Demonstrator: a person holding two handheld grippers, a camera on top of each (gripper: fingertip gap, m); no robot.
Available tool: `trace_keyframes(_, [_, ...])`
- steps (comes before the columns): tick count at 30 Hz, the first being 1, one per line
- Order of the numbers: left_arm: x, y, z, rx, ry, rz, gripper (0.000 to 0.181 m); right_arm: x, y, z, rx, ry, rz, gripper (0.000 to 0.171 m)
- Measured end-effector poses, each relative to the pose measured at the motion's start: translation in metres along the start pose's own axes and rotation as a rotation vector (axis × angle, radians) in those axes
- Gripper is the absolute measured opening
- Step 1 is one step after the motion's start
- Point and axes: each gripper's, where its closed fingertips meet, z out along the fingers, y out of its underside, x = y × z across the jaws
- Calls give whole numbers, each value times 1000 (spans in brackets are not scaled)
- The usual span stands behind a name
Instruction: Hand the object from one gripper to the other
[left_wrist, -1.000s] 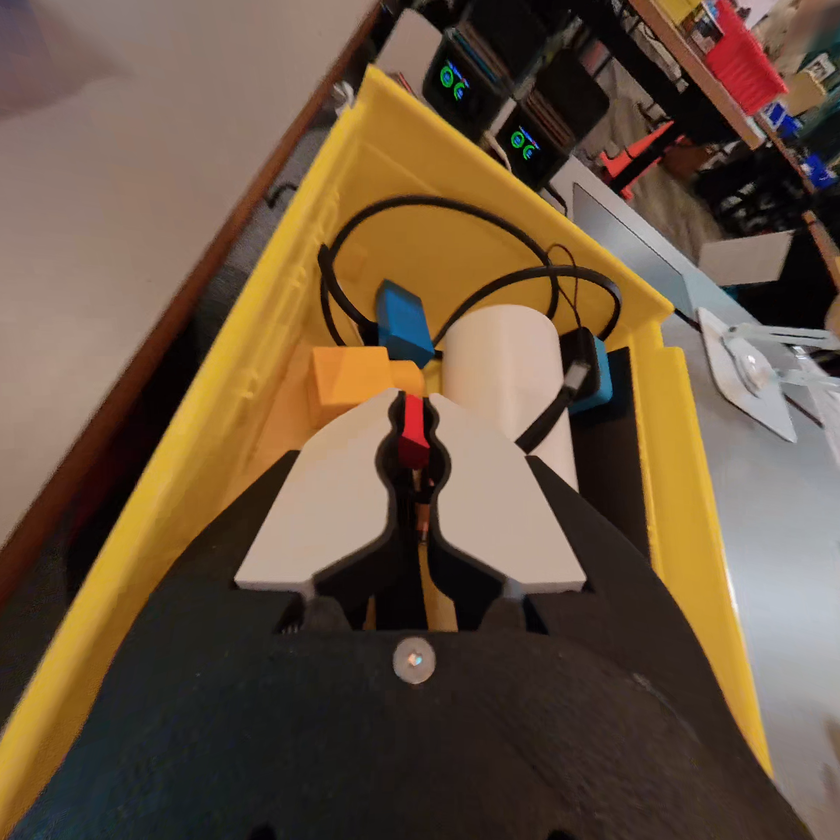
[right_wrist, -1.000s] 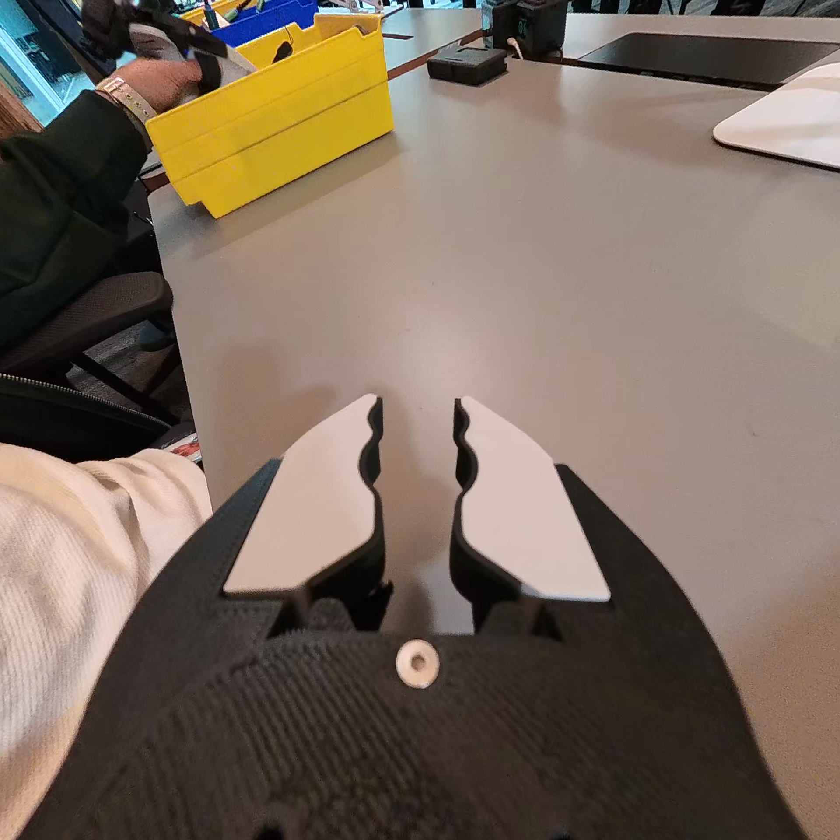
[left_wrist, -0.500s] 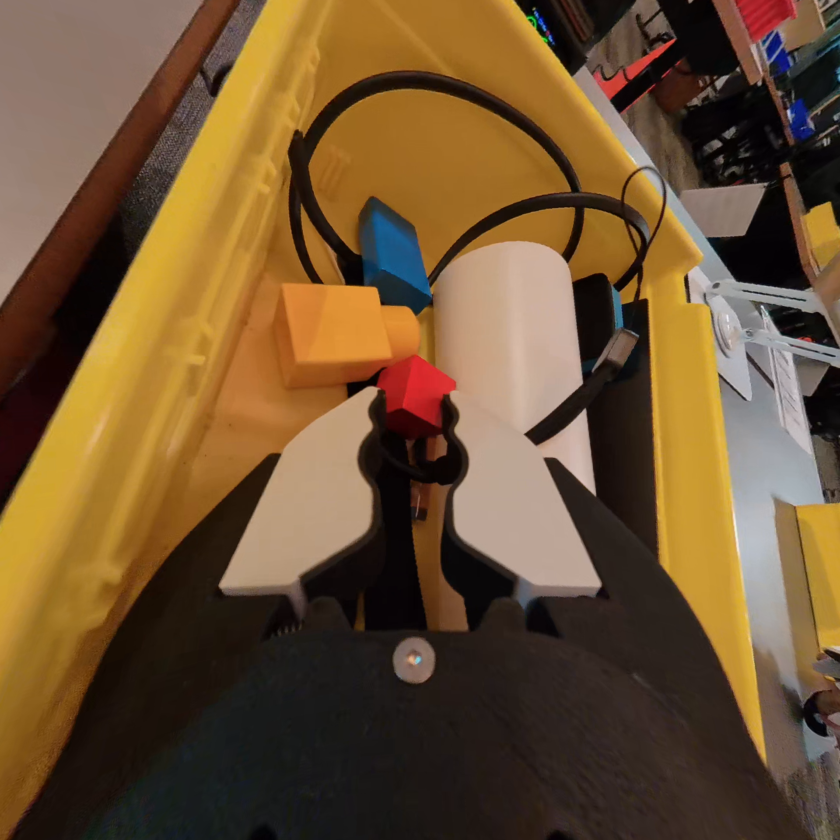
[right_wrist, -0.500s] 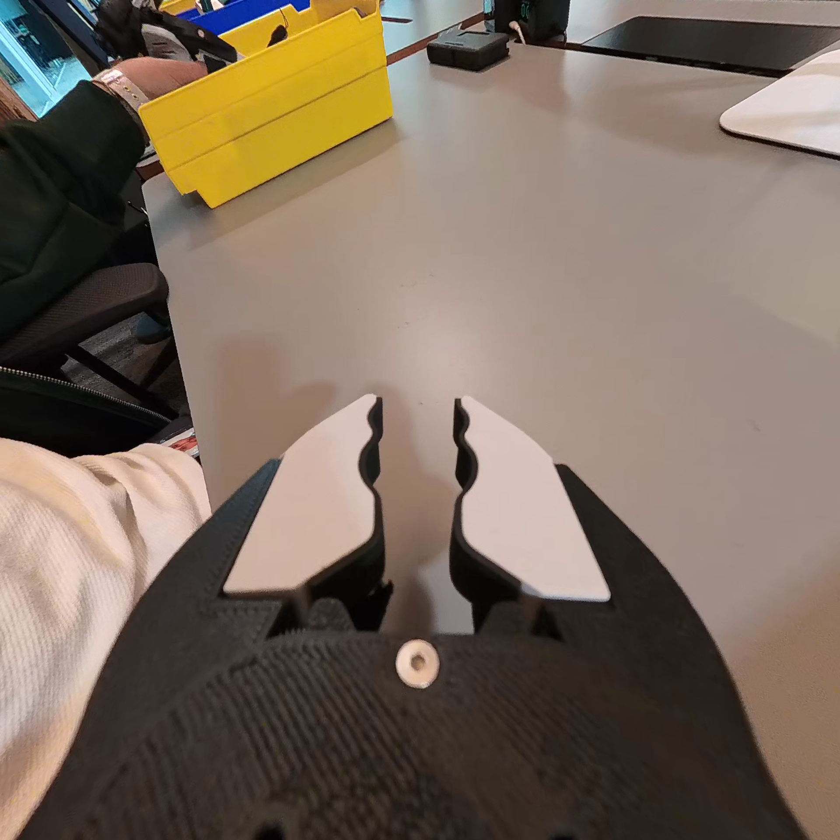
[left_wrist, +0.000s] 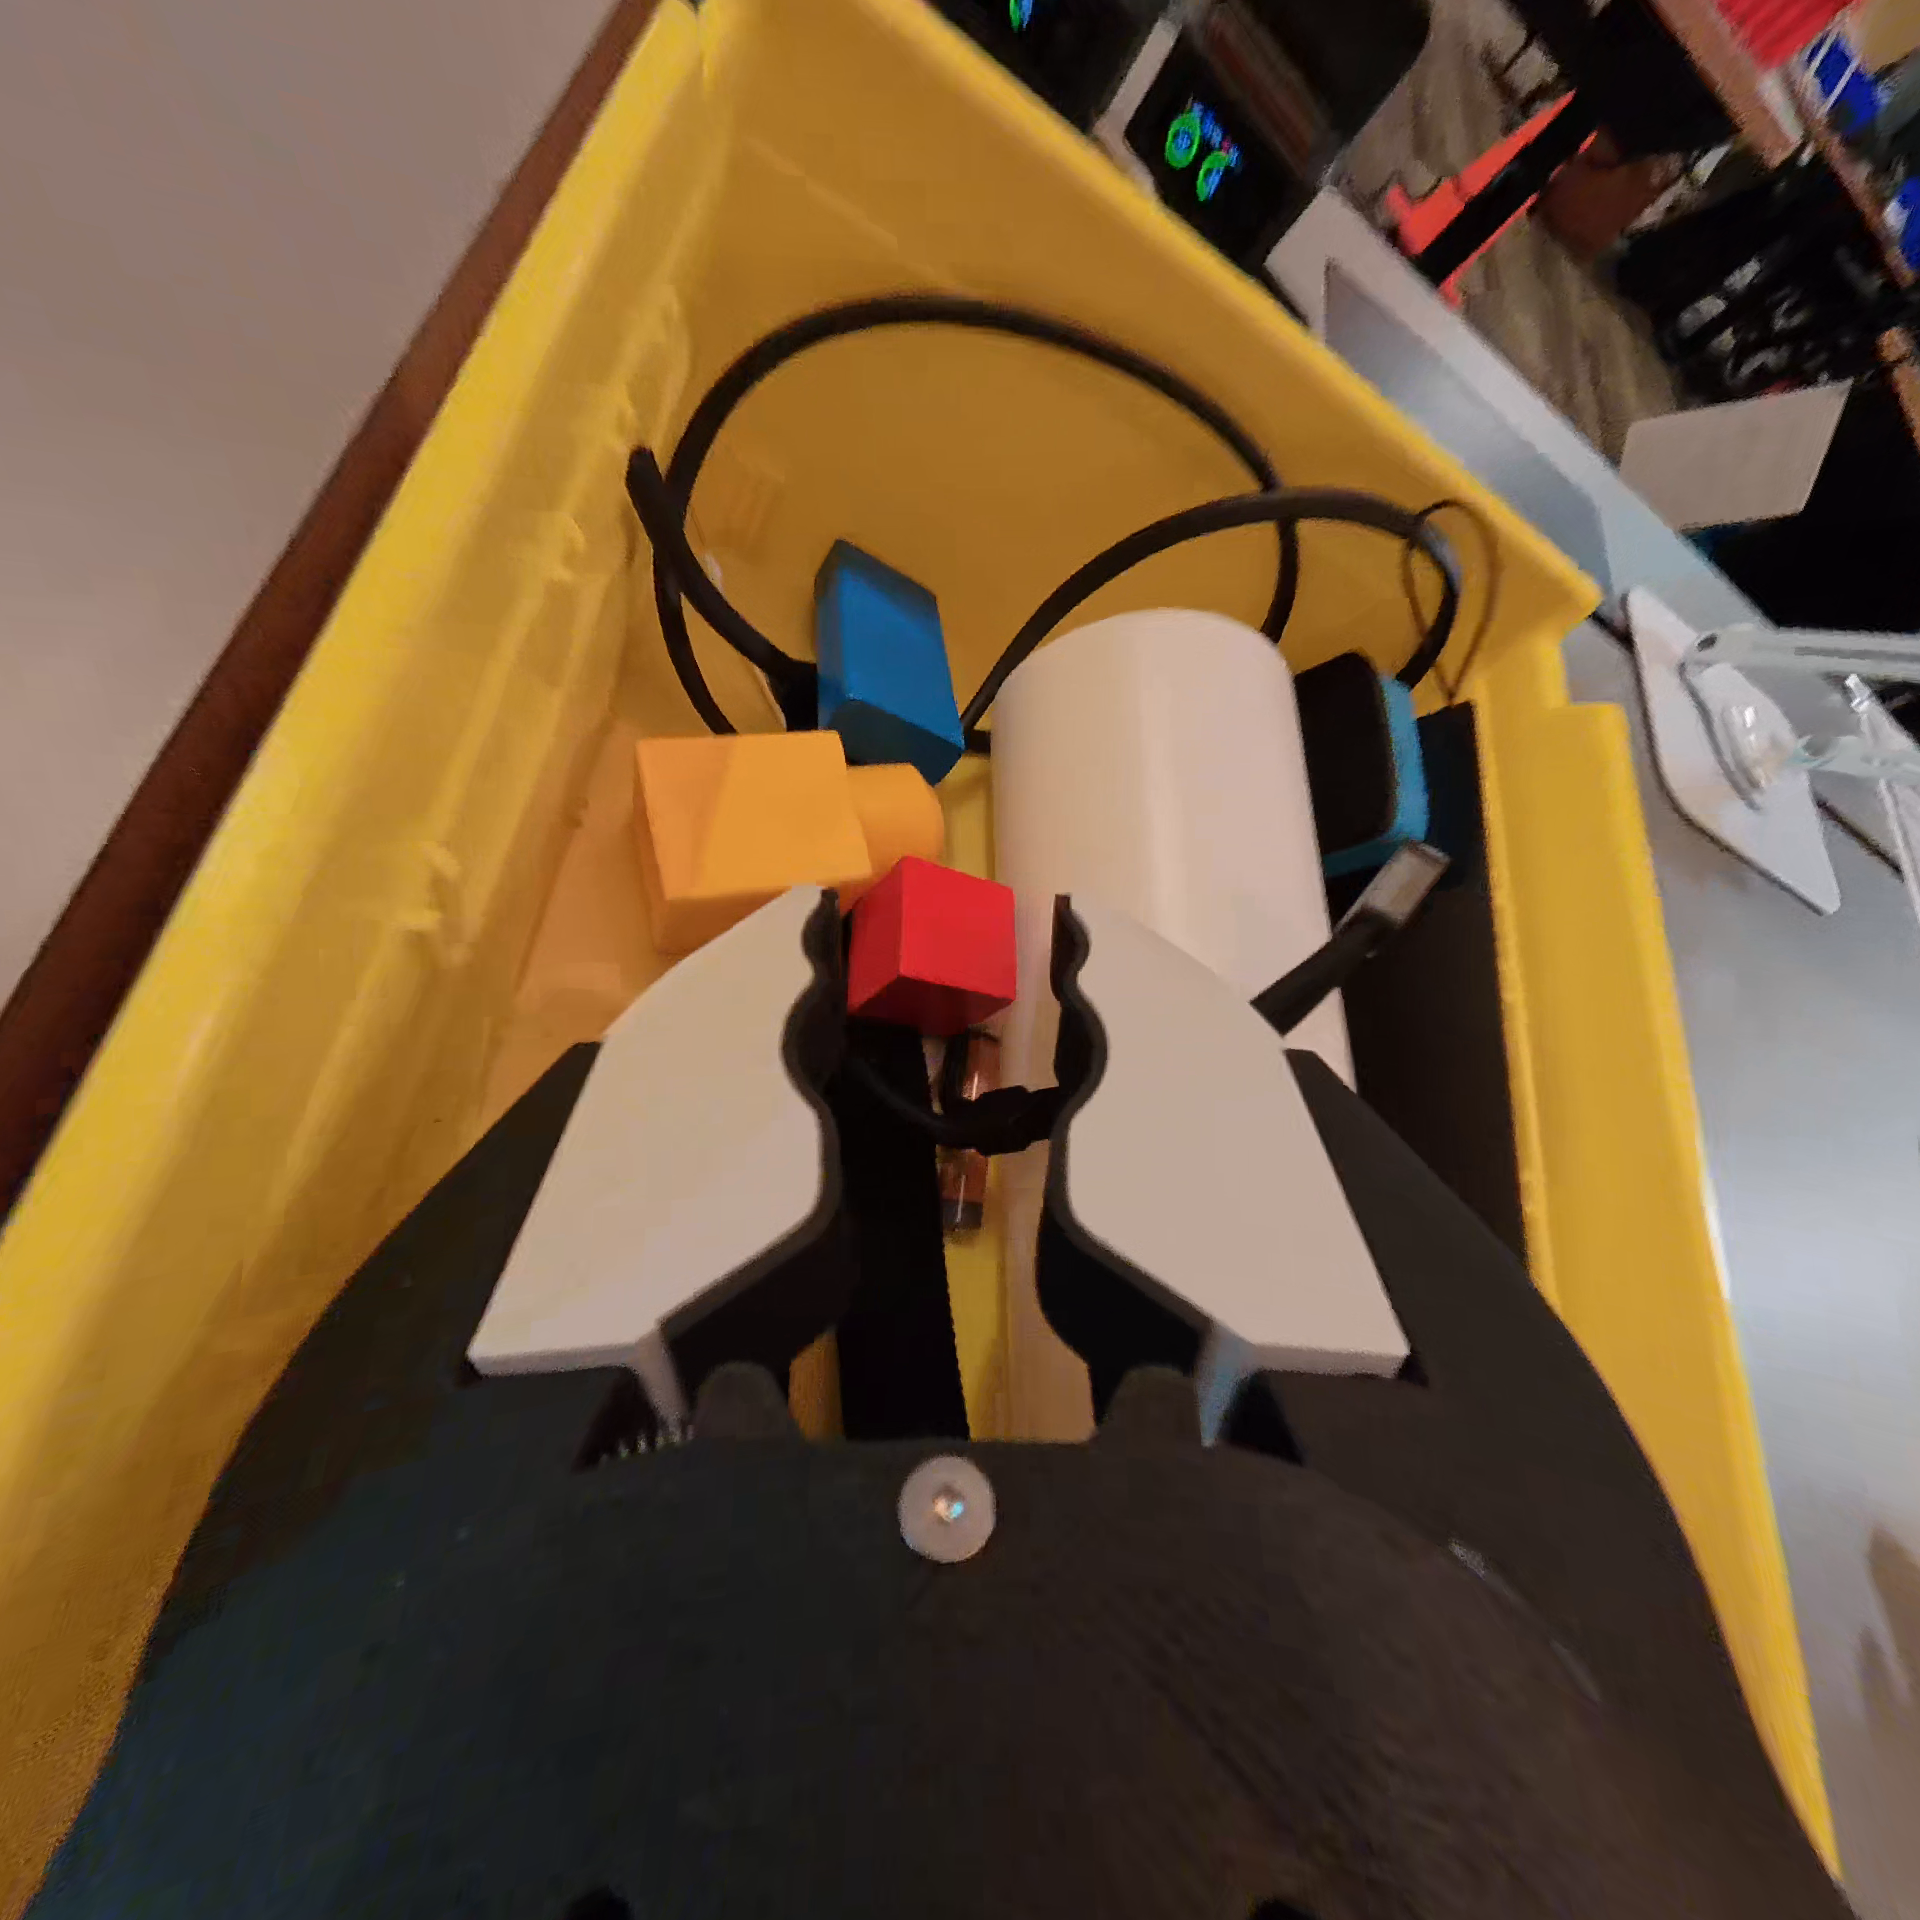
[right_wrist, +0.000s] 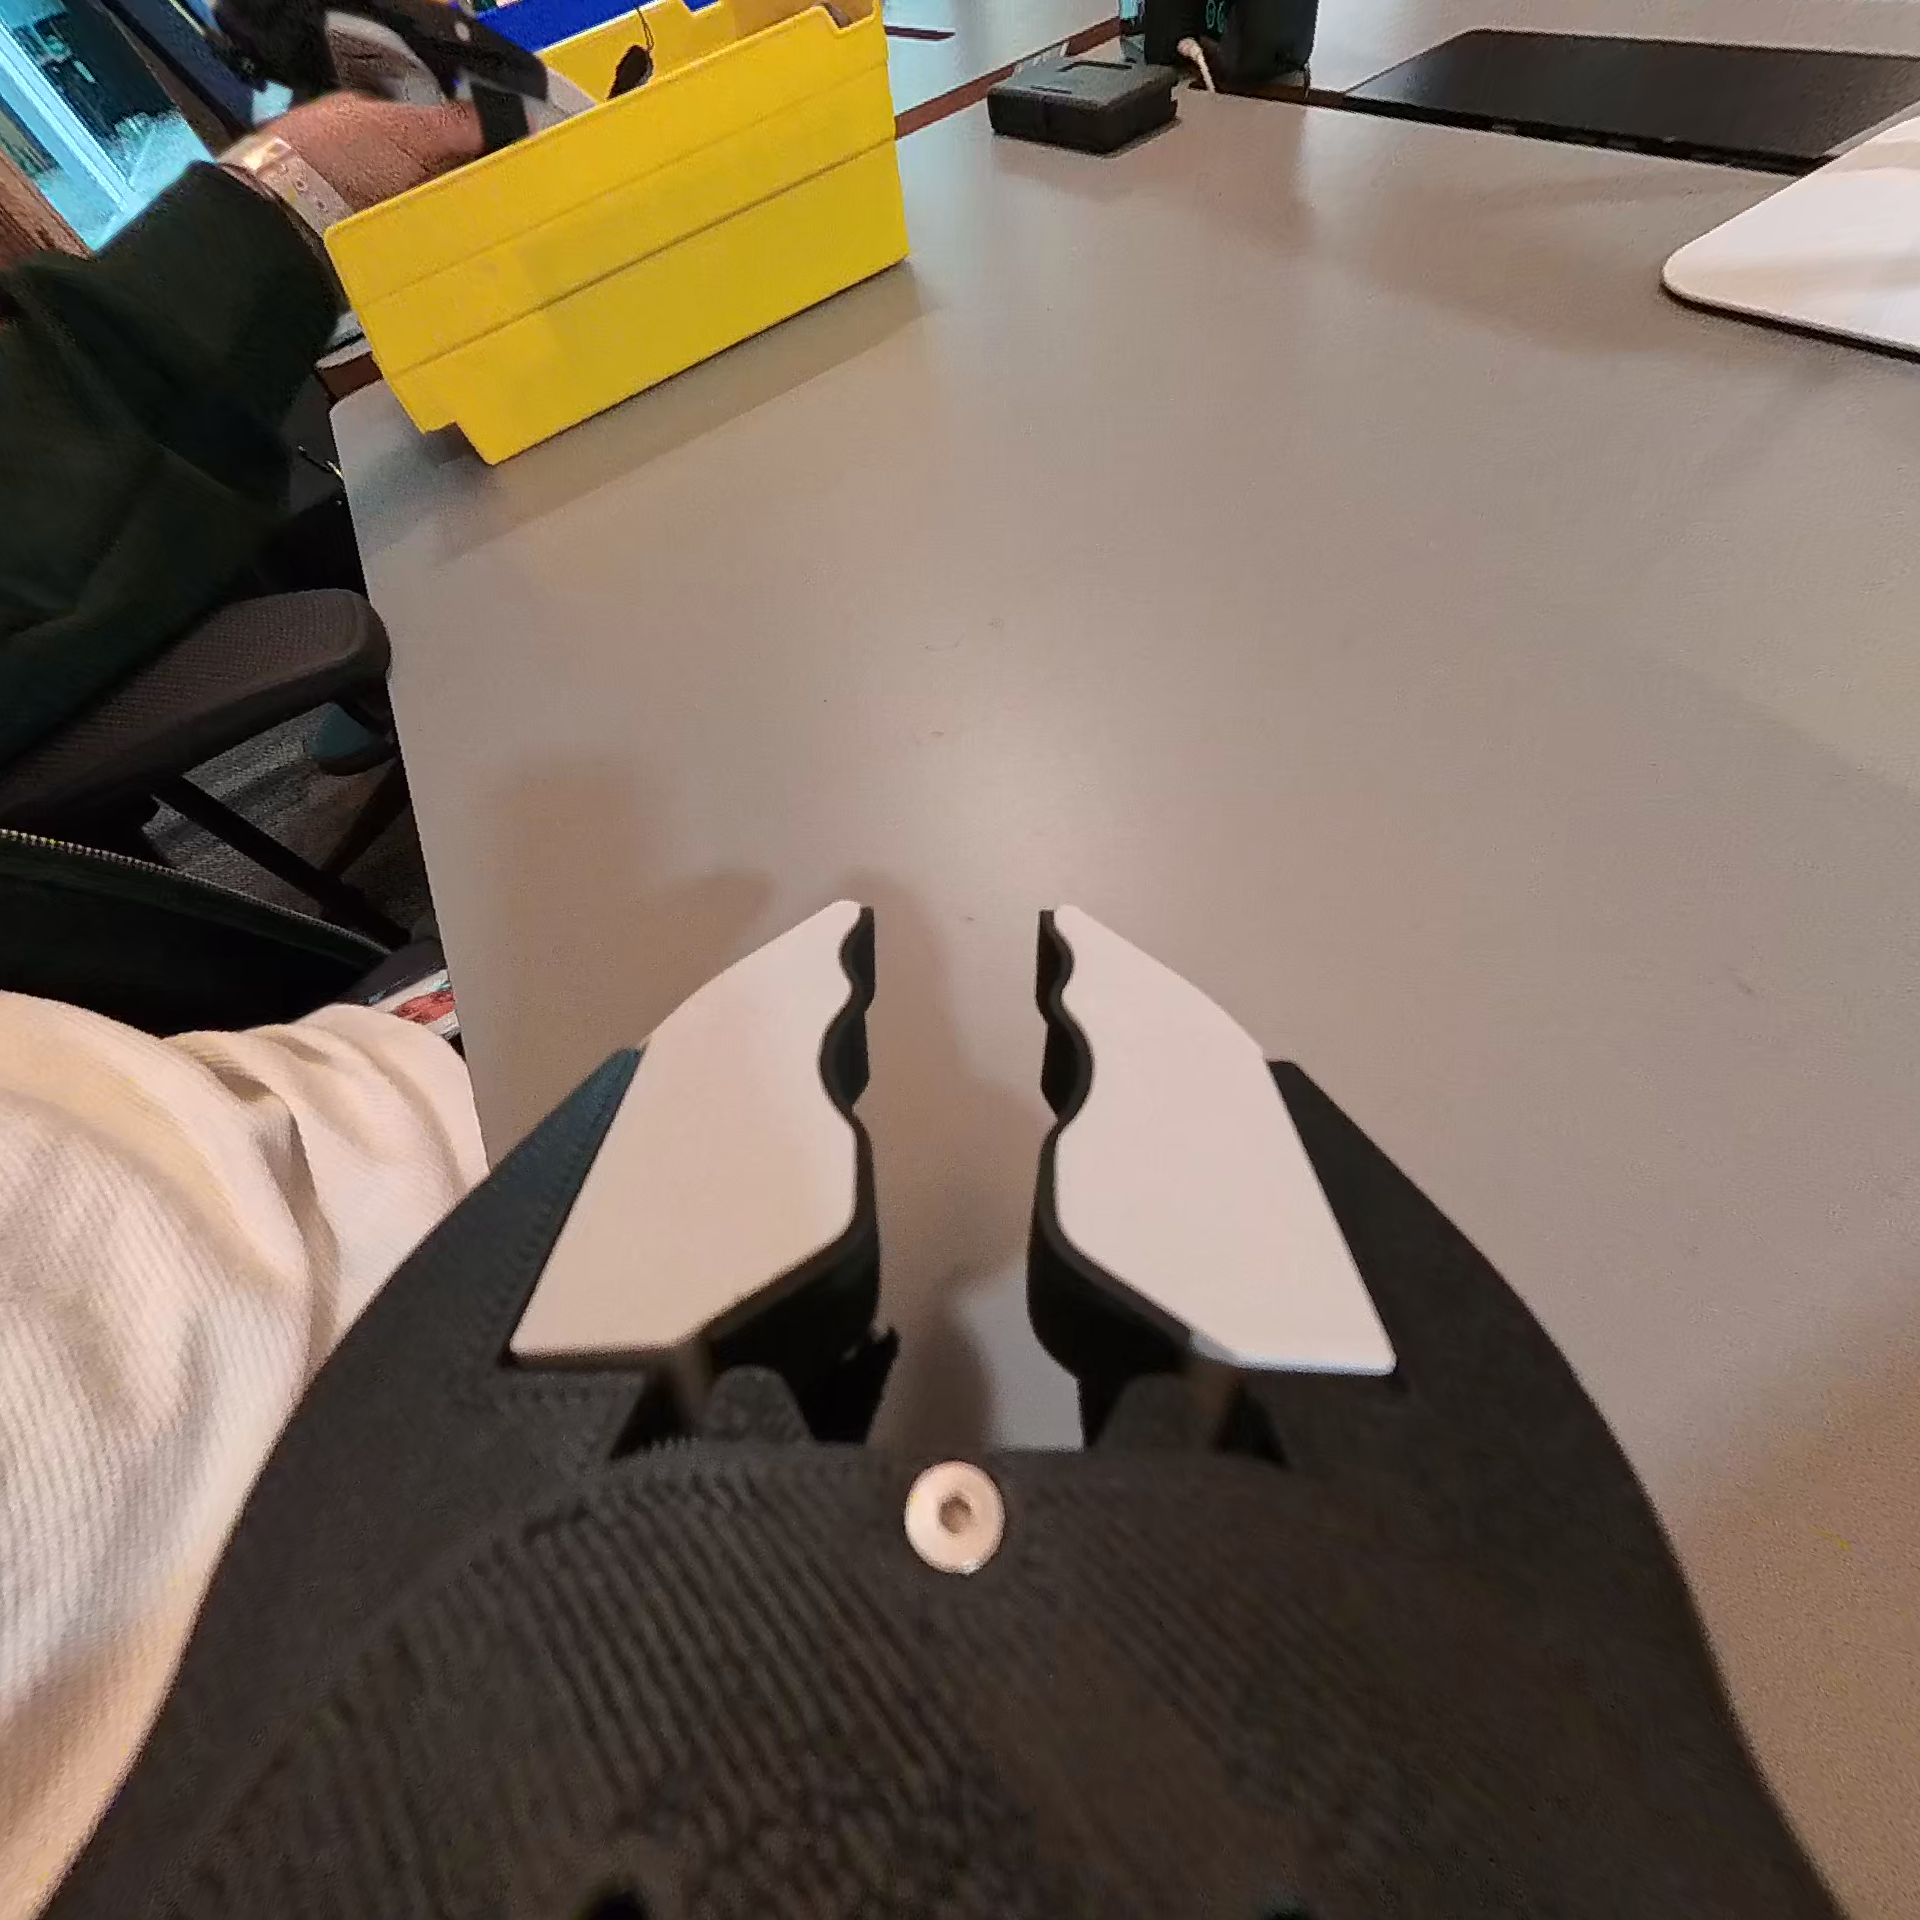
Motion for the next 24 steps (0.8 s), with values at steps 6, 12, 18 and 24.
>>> trace_keyframes(6, [-9,17,5,-230,-58,90,44,1,1,0,-4,4,6,30])
trace_keyframes(12, [-20,28,5,-296,-175,224,37,7,1,0,-2,36,13,29])
trace_keyframes(18, [-16,17,4,-223,-124,209,36,13,0,1,-6,63,8,28])
trace_keyframes(24, [14,-34,-41,28,-25,185,36,12,-1,1,0,61,-1,26])
